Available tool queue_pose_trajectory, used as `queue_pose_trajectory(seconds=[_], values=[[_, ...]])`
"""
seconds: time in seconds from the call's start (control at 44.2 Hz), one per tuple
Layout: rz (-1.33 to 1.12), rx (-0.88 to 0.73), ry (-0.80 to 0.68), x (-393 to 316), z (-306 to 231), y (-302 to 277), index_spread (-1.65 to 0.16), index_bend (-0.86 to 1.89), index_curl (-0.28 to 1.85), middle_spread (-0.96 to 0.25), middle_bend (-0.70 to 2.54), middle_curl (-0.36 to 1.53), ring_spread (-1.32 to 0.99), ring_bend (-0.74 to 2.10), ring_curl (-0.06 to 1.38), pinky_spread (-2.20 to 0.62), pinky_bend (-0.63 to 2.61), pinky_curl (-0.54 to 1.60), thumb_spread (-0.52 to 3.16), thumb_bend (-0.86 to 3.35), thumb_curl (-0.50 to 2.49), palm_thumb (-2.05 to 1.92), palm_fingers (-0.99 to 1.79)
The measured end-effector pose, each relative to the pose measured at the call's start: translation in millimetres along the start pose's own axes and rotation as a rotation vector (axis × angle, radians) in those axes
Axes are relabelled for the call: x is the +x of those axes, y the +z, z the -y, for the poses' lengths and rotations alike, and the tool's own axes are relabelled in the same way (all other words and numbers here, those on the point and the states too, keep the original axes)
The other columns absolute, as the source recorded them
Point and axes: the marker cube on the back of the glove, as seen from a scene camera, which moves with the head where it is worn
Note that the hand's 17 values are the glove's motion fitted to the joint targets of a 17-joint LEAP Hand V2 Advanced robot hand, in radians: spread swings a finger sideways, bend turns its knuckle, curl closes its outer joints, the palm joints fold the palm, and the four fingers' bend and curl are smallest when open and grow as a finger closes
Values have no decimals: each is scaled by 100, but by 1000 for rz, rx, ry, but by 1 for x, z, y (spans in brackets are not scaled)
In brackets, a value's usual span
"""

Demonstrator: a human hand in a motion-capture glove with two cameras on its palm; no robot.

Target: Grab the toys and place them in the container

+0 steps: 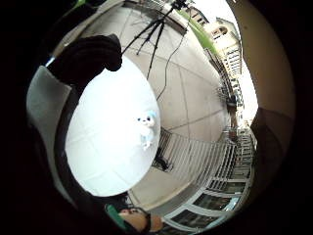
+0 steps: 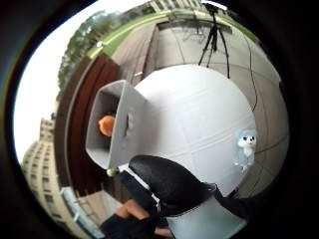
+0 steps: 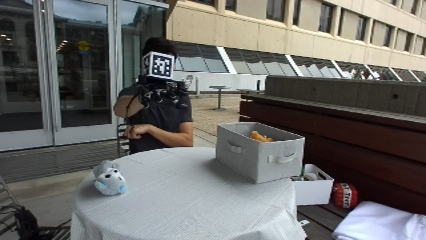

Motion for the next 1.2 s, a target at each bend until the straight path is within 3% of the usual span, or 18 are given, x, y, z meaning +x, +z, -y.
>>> queue_pose_trajectory(seconds=[0.271,0.384,0.475,0.633,0.836,1.062,1.198], values=[[-26,-90,50,88,-25,61,-31,6,9,-10,24,46,-8,68,29,-1,130,36,85,-11,19,-14,-13],[0,-75,176,116,-30,98,-31,5,9,-10,25,46,-9,68,29,-1,130,36,84,-10,19,-14,-13],[29,-91,109,135,-38,127,-31,5,8,-10,25,45,-9,67,28,-1,131,36,84,-10,19,-13,-14],[48,-38,170,146,-42,176,-31,6,8,-9,23,45,-8,65,28,0,131,35,83,-10,19,-12,-15],[80,-255,170,152,-73,216,-31,7,8,-9,21,44,-6,63,27,2,130,35,84,-8,20,-8,-15],[124,-340,199,153,-81,254,-32,7,9,-9,16,41,-6,61,27,-1,138,36,93,1,24,6,-13],[128,-357,209,154,-86,263,-32,3,8,-8,12,38,-14,82,32,-17,142,37,102,11,28,28,-5]])
